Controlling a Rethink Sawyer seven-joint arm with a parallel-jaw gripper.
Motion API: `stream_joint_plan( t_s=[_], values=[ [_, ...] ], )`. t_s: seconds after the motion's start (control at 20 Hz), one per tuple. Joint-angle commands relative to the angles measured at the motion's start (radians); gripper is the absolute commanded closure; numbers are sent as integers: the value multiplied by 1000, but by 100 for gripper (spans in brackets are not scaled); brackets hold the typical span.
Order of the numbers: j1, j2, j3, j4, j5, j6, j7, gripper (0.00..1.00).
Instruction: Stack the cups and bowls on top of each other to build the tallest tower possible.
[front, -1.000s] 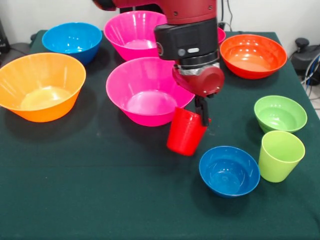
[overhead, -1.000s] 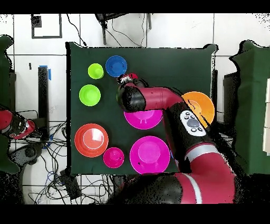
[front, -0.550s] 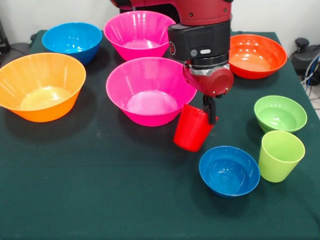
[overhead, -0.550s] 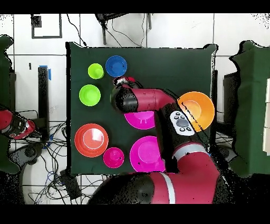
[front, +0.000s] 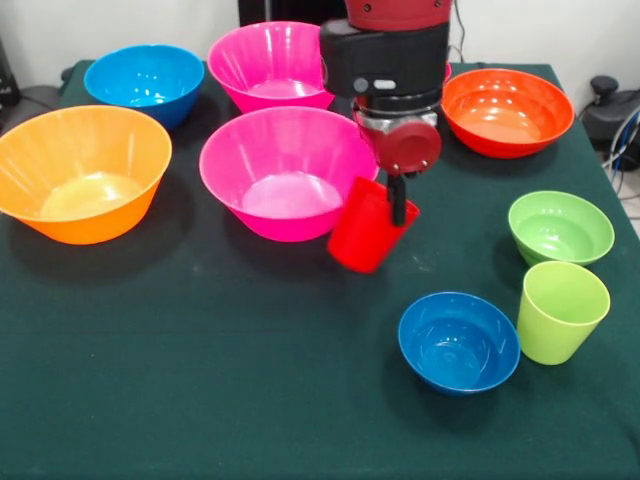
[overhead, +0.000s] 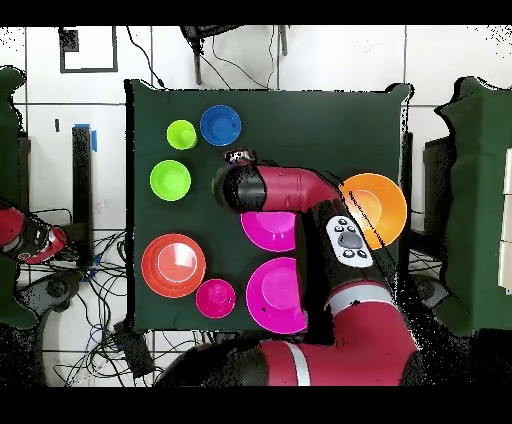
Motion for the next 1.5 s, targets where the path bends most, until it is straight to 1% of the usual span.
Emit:
stream_joint_plan(
  t_s=[0.05,0.15,0.25,0.3,0.35,0.4,0.5,0.6,0.65,0.75,0.9,1.2,1.35,1.45,1.5],
  values=[
    [28,-76,-24,101,71,219,310,100],
    [20,-110,-11,145,96,234,328,100],
    [-9,-146,23,203,135,216,348,100],
    [-33,-154,52,233,157,194,350,100],
    [-63,-158,87,266,178,147,356,100],
    [-94,-151,123,289,195,105,355,100],
    [-120,-122,154,314,224,36,382,100],
    [-137,-80,176,321,248,-29,413,100],
    [-133,-64,175,317,253,-45,425,100],
    [-131,-34,179,311,260,-61,430,100],
    [-128,-4,186,294,253,-56,419,100],
    [-111,23,169,268,224,-72,437,100],
    [-151,30,190,294,196,-104,431,100],
    [-176,44,213,298,182,-117,422,100],
    [-195,51,237,304,178,-123,414,100]
  ],
)
